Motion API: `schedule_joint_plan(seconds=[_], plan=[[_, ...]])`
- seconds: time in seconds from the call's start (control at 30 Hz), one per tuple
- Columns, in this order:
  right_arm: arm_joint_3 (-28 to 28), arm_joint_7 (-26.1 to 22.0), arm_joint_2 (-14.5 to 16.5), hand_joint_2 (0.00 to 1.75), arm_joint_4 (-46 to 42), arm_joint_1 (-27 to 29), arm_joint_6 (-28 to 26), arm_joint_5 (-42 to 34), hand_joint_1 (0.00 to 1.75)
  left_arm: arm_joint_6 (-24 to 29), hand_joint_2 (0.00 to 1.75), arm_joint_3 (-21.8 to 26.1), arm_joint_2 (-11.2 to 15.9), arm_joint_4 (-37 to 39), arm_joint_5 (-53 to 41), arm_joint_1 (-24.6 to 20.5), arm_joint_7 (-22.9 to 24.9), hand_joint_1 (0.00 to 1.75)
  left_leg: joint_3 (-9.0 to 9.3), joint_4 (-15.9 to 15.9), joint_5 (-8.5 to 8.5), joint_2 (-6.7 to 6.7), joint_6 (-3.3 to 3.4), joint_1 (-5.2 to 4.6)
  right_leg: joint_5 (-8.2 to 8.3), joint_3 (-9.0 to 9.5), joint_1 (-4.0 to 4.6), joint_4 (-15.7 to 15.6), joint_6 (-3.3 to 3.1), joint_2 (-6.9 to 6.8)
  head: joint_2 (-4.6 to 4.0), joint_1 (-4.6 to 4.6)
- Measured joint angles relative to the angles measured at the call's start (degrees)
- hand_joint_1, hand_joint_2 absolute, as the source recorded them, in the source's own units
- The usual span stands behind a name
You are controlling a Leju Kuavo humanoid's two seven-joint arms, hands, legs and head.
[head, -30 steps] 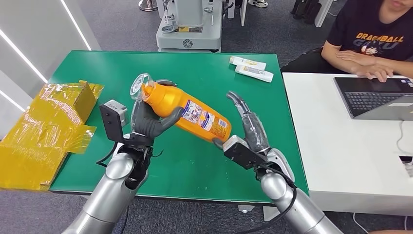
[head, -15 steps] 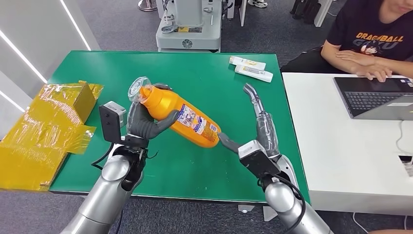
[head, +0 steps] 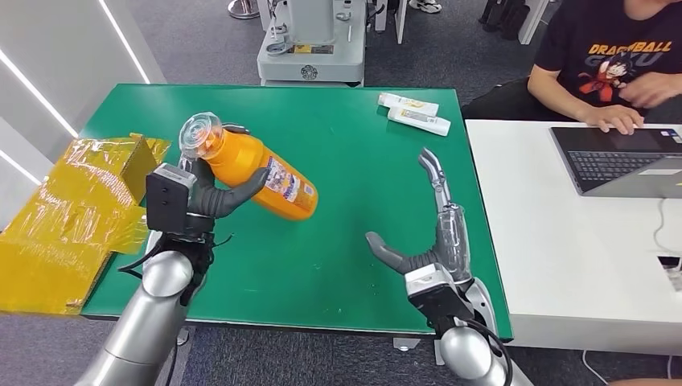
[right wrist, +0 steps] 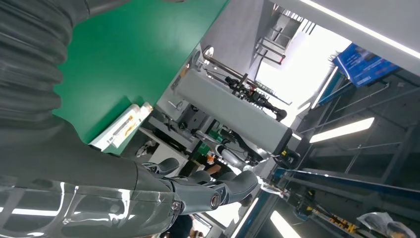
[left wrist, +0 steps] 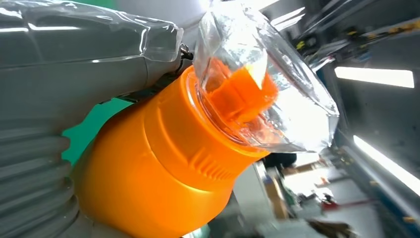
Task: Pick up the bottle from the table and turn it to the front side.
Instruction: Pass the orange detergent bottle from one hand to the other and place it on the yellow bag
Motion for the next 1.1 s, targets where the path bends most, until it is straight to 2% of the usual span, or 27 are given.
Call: schedule_joint_plan(seconds=[0.13, 0.3, 0.4, 0.57, 0.77, 0.9, 1.1], plan=[[-0.4, -0.9, -0.2, 1.75, -0.9, 2.1, -0.8, 0.4, 0.00, -2.3, 1.75, 0.4, 4.5, -0.5, -11.8, -2.7, 2.9, 1.69, 0.00, 0.0, 0.02, 0.01, -0.03, 0.03, -0.01, -0.01, 0.06, 0.0, -0.03, 0.00, 0.00, -0.01], [-0.6, -1.0, -0.3, 1.75, -1.8, 4.0, 0.3, -0.3, 0.00, -3.2, 1.75, 1.0, 8.6, 0.8, -16.8, -6.5, 4.1, 1.75, 0.01, 0.0, 0.03, 0.03, -0.05, 0.03, 0.00, -0.02, 0.07, 0.0, -0.05, 0.03, 0.00, -0.01], [-0.6, -0.9, -0.3, 1.75, -2.0, 4.6, 1.5, 0.1, 0.00, -0.8, 1.75, 1.0, 10.3, 1.7, -21.5, -7.4, 5.1, 1.75, 0.01, 0.0, 0.03, 0.04, -0.05, 0.03, 0.01, -0.02, 0.07, 0.0, -0.05, 0.04, 0.00, 0.00], [-0.6, -0.4, -0.3, 1.75, -2.7, 6.0, 2.8, 0.8, 0.00, 4.2, 1.75, 0.6, 13.5, 3.5, -36.7, -7.7, 8.1, 1.75, 0.01, 0.0, 0.03, 0.05, -0.05, 0.03, 0.00, -0.04, 0.07, 0.0, -0.06, 0.06, 0.00, 0.01], [-0.6, -0.2, -0.3, 1.75, -3.9, 7.7, 3.0, 1.2, 0.00, 5.1, 1.75, 0.2, 17.0, 4.7, -46.4, -7.8, 10.1, 1.75, 0.00, 0.0, 0.02, 0.07, -0.06, 0.03, -0.01, -0.07, 0.07, 0.0, -0.07, 0.07, 0.00, 0.01], [-0.6, -0.1, -0.3, 1.75, -4.4, 8.4, 3.7, 1.3, 0.00, 5.6, 1.75, -0.6, 19.4, 5.0, -56.8, -7.8, 12.3, 1.75, 0.00, 0.0, 0.02, 0.08, -0.06, 0.03, 0.00, -0.07, 0.08, 0.0, -0.07, 0.09, 0.00, 0.01], [-0.7, 0.3, 0.0, 1.75, -5.1, 9.5, 4.4, 1.2, 0.00, 6.1, 1.75, -1.2, 20.7, 5.1, -64.2, -7.5, 14.4, 1.75, -0.01, 0.0, 0.03, 0.07, -0.06, 0.03, 0.00, -0.06, 0.07, 0.0, -0.07, 0.07, 0.00, 0.00]])
